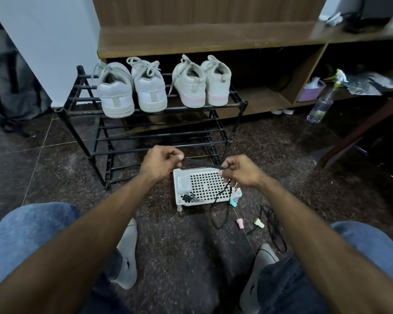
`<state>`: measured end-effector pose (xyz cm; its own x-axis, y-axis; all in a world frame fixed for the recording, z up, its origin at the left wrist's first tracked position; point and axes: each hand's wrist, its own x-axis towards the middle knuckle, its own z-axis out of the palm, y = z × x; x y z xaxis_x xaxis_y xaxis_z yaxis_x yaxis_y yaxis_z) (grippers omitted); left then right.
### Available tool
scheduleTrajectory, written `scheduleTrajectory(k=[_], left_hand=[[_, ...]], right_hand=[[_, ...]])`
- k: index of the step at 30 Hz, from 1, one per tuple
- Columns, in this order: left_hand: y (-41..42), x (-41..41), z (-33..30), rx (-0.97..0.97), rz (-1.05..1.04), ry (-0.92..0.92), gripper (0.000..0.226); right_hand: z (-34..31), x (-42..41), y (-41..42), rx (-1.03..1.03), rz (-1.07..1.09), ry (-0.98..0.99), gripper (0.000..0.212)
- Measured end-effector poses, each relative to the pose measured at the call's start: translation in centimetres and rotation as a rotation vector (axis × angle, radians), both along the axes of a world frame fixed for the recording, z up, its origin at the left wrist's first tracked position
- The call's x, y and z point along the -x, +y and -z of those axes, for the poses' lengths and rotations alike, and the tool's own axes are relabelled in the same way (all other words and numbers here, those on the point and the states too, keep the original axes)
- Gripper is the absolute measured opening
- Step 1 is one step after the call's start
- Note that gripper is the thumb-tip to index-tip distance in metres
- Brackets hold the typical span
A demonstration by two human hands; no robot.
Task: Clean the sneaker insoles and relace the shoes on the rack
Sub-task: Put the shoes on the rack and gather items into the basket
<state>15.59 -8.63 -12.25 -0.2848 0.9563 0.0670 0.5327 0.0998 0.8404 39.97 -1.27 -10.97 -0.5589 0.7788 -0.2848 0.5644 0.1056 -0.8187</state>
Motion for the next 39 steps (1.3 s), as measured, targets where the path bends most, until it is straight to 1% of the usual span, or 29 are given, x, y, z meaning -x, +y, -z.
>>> scheduleTrajectory(k=[5, 7, 10, 13, 15, 19, 21, 23, 26, 28, 30, 32, 33, 34, 36, 37, 38, 39], left_hand=[[-0.4, 0.0, 0.5, 0.041, -0.054, 0.0, 0.015], [-0.4, -0.6, 0.3, 0.031, -0.055, -0.085, 0.013], [0.0, -1.7, -0.6, 0.042, 0.001, -0.2, 0.01], [0.6, -2.8, -1.1, 0.045, 0.064, -0.273, 0.013], [0.7, -3.7, -1.1, 0.058, 0.071, -0.366, 0.014], [0.3, -5.4, -0.5, 0.168, 0.095, -0.57, 0.02], [-0.2, -5.8, 0.0, 0.229, 0.13, -0.611, 0.023], [-0.5, -6.0, 0.5, 0.233, 0.146, -0.621, 0.027], [-0.5, -5.6, 0.9, 0.194, 0.112, -0.58, 0.029], [-0.4, -5.1, 1.1, 0.186, 0.109, -0.475, 0.029], [-0.1, -4.3, 1.2, 0.181, 0.107, -0.376, 0.03], [0.1, -3.6, 1.1, 0.176, 0.107, -0.3, 0.03], [0.2, -3.3, 0.9, 0.179, 0.114, -0.274, 0.03], [0.2, -3.1, 0.7, 0.183, 0.124, -0.257, 0.031], [0.4, -2.9, 0.3, 0.198, 0.161, -0.231, 0.032], [0.4, -2.8, 0.2, 0.209, 0.189, -0.213, 0.032], [0.4, -2.8, 0.1, 0.222, 0.222, -0.189, 0.033], [0.4, -2.9, -0.1, 0.236, 0.259, -0.161, 0.032]], right_hand=[[-1.0, -0.9, 0.6, -0.015, 0.026, 0.004, 0.016], [-1.0, -1.0, 0.6, -0.003, 0.023, -0.001, 0.015], [-0.9, -0.8, 0.3, 0.03, -0.027, -0.03, 0.013], [-1.3, -0.3, -0.4, 0.124, -0.065, 0.05, 0.01], [-1.8, 0.2, -0.8, 0.148, -0.074, 0.116, 0.009], [-2.2, 1.2, -1.0, 0.16, 0.035, 0.233, 0.015], [-1.9, 1.4, -1.0, 0.164, 0.089, 0.239, 0.017], [-1.4, 1.3, -0.9, 0.17, 0.124, 0.233, 0.017], [-0.7, 0.8, -0.8, 0.196, 0.14, 0.234, 0.018], [-0.3, 0.2, -0.6, 0.219, 0.161, 0.225, 0.017], [0.0, -0.5, -0.3, 0.231, 0.207, 0.17, 0.015], [0.5, -1.3, 0.1, 0.198, 0.225, 0.033, 0.016], [1.0, -1.7, 0.3, 0.166, 0.206, -0.074, 0.017], [1.3, -2.0, 0.3, 0.141, 0.17, -0.19, 0.018], [1.9, -2.2, 0.2, 0.164, 0.083, -0.37, 0.015], [1.9, -2.0, -0.1, 0.192, 0.042, -0.411, 0.012], [1.8, -1.7, -0.4, 0.209, 0.015, -0.405, 0.012], [1.6, -1.2, -0.6, 0.216, -0.002, -0.36, 0.023]])
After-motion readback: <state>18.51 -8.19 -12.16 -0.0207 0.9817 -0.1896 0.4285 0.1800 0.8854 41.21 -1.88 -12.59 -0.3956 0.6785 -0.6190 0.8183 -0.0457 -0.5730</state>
